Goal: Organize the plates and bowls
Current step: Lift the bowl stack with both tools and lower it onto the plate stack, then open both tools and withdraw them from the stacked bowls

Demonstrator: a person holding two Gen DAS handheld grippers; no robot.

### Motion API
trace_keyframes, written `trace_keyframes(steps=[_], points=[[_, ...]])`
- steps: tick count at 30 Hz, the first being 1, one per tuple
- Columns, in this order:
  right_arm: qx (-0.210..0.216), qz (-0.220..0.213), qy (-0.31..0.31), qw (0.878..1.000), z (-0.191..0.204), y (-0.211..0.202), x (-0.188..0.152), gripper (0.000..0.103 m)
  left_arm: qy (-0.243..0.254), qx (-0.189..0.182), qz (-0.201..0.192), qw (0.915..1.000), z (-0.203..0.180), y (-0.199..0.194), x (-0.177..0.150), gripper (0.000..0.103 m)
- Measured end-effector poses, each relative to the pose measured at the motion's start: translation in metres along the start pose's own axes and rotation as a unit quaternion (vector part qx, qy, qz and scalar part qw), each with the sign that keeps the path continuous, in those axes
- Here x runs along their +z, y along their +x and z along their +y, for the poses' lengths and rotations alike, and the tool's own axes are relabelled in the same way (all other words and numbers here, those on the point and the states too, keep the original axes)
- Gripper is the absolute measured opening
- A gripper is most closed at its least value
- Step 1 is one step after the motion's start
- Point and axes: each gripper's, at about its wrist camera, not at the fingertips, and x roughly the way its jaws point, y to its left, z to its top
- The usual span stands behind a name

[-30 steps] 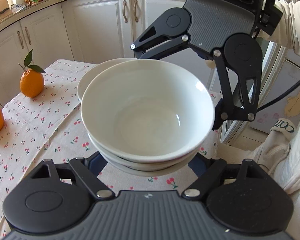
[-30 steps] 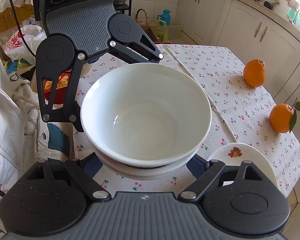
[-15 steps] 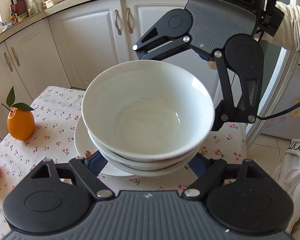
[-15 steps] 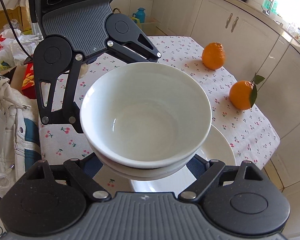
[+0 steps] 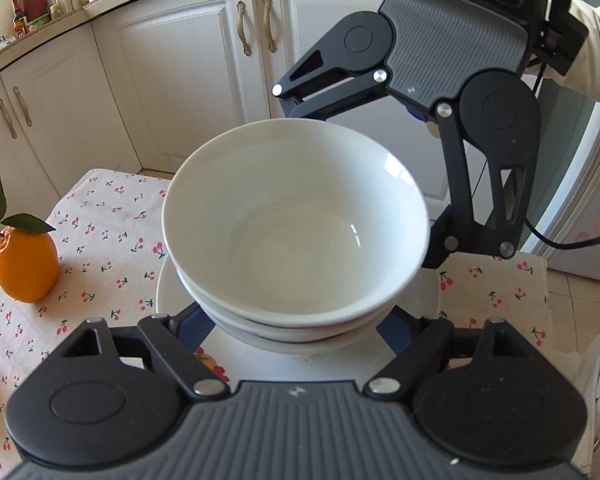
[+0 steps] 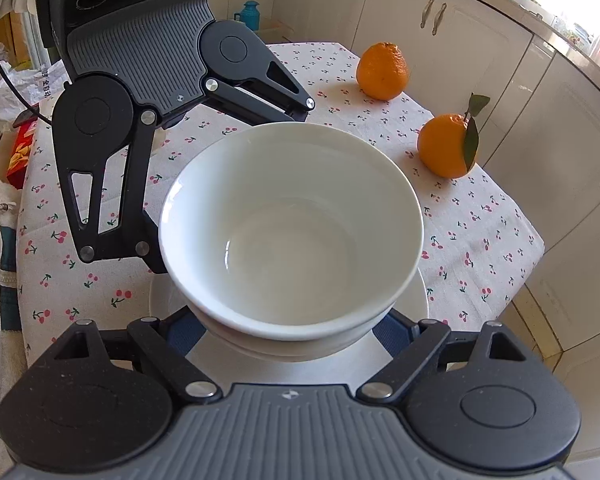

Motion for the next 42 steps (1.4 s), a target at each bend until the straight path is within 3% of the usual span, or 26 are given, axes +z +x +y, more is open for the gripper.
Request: trace_keyframes(steps=[16, 20, 24, 30, 36, 40, 42], points=[[-0.003, 0.001, 0.019, 1.0, -0.005, 0.002, -0.002, 0.092, -0.026, -0.009, -0.003, 0.9996, 0.008, 0.005, -0.005, 0.086], [0.001, -0.003, 0.031, 1.0, -0.004, 0.001, -0.002, 0.1, -0.018, 0.005, -0.007, 0.9998, 0.003, 0.005, -0.005, 0.087], [-0.013, 0.005, 0.034, 0.999, 0.003, 0.0, -0.004, 0.103, -0.022, 0.018, -0.009, 0.9996, -0.001, -0.001, -0.007, 0.095], [-0.049, 0.003, 0.086, 0.995, 0.02, -0.021, -0.01, 0.103, -0.025, 0.082, -0.022, 0.9961, -0.02, -0.033, -0.016, 0.099], [-0.122, 0.009, 0.169, 0.978, 0.052, -0.041, -0.011, 0.103, -0.063, 0.15, -0.063, 0.9848, -0.051, -0.076, -0.031, 0.101], [-0.167, 0.001, 0.24, 0.956, 0.081, -0.056, -0.01, 0.103, -0.119, 0.169, -0.098, 0.9734, -0.072, -0.101, -0.042, 0.101], [-0.193, -0.003, 0.288, 0.938, 0.092, -0.06, -0.011, 0.103, -0.156, 0.178, -0.112, 0.9651, -0.082, -0.111, -0.048, 0.101]])
